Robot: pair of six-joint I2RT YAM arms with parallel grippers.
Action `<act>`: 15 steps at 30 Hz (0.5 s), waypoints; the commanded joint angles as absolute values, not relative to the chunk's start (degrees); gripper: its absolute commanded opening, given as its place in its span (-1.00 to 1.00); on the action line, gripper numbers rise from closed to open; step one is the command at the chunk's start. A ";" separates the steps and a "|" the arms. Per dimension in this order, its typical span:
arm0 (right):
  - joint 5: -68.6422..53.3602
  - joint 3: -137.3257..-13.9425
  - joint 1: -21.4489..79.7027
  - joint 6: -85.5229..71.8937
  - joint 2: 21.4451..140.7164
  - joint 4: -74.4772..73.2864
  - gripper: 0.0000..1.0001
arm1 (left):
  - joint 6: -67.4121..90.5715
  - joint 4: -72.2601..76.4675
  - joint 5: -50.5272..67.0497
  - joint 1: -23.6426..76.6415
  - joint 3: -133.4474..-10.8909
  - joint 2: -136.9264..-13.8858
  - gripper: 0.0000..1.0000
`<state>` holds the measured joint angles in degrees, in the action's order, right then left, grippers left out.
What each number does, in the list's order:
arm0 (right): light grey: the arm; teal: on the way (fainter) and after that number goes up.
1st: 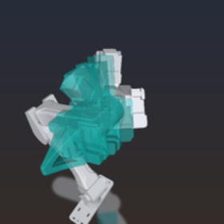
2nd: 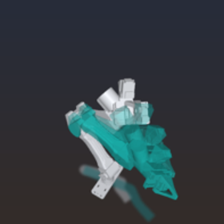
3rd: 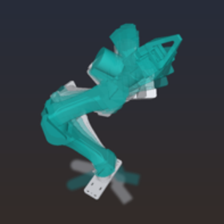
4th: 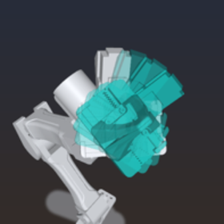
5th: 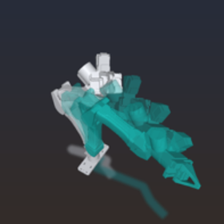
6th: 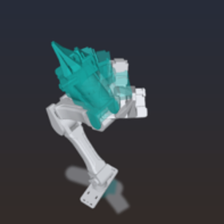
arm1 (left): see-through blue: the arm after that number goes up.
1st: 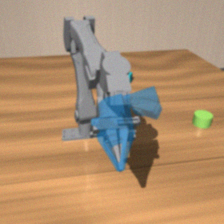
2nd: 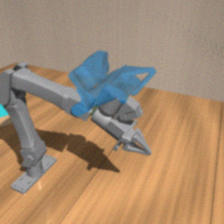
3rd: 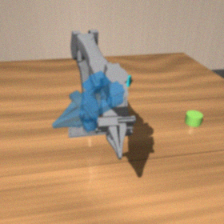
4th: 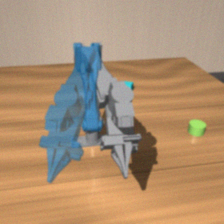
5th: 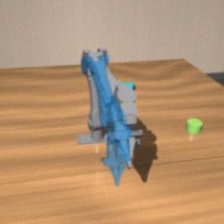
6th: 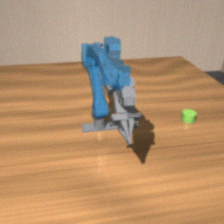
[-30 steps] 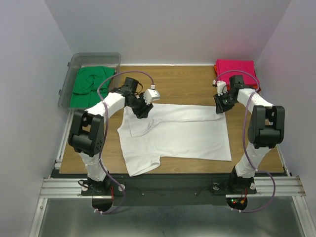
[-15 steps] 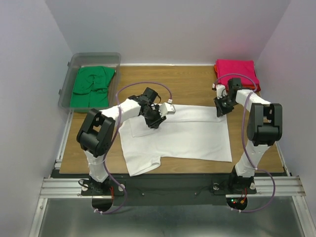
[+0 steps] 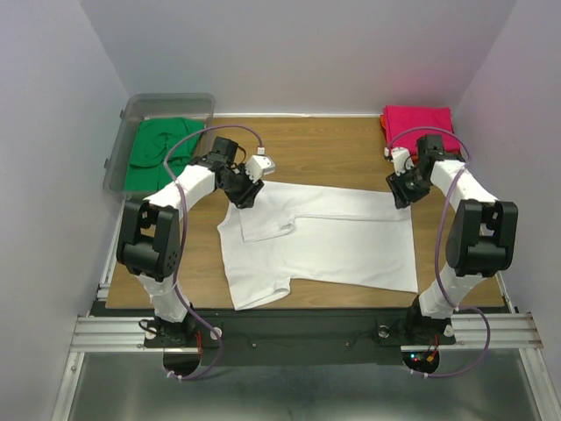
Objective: Fold and stack the t-shirts
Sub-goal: Fold the tshirt
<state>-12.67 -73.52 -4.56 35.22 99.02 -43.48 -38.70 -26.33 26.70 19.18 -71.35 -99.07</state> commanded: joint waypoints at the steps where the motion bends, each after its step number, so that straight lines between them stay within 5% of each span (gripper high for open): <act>1: -12.40 -75.15 -4.92 39.46 99.41 -49.48 0.06 | -34.72 -24.79 26.72 17.32 -77.33 -102.20 0.00; 15: -19.87 -83.93 -4.92 29.80 110.46 -47.55 -0.38 | -28.57 -20.57 22.68 16.17 -84.54 -112.23 -0.02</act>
